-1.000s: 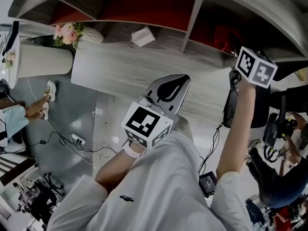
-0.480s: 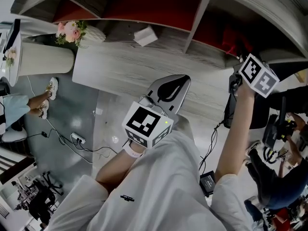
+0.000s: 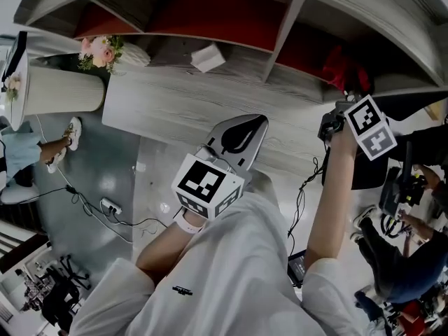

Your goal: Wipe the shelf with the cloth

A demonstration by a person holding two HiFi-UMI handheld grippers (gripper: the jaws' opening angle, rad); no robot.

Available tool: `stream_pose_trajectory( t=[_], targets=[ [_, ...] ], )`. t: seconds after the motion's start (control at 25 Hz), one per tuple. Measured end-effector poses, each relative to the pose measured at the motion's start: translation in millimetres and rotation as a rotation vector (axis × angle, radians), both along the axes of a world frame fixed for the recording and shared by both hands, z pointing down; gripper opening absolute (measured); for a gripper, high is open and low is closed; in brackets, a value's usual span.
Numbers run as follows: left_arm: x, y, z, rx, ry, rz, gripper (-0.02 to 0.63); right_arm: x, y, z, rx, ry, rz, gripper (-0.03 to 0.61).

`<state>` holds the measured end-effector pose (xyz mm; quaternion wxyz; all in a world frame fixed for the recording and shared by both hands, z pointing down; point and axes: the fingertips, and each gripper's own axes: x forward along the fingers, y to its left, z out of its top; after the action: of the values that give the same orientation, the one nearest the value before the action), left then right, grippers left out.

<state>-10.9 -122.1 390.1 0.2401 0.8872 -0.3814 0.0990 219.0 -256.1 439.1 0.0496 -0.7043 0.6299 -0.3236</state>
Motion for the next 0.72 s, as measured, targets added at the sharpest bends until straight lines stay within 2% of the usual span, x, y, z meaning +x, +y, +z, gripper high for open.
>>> stream_pose_trajectory(
  t=[0.28, 0.52, 0.72],
  targets=[
    [18, 5, -3, 0.007, -0.005, 0.042, 0.002, 20, 14, -15, 0.109, -0.214, 0.211, 0.104],
    [17, 10, -10, 0.017, -0.009, 0.044, 0.002, 34, 13, -21, 0.185, -0.402, 0.411, 0.104],
    [9, 10, -17, 0.033, -0.016, 0.027, 0.002, 41, 7, -37, 0.219, -0.508, 0.477, 0.104]
  ],
)
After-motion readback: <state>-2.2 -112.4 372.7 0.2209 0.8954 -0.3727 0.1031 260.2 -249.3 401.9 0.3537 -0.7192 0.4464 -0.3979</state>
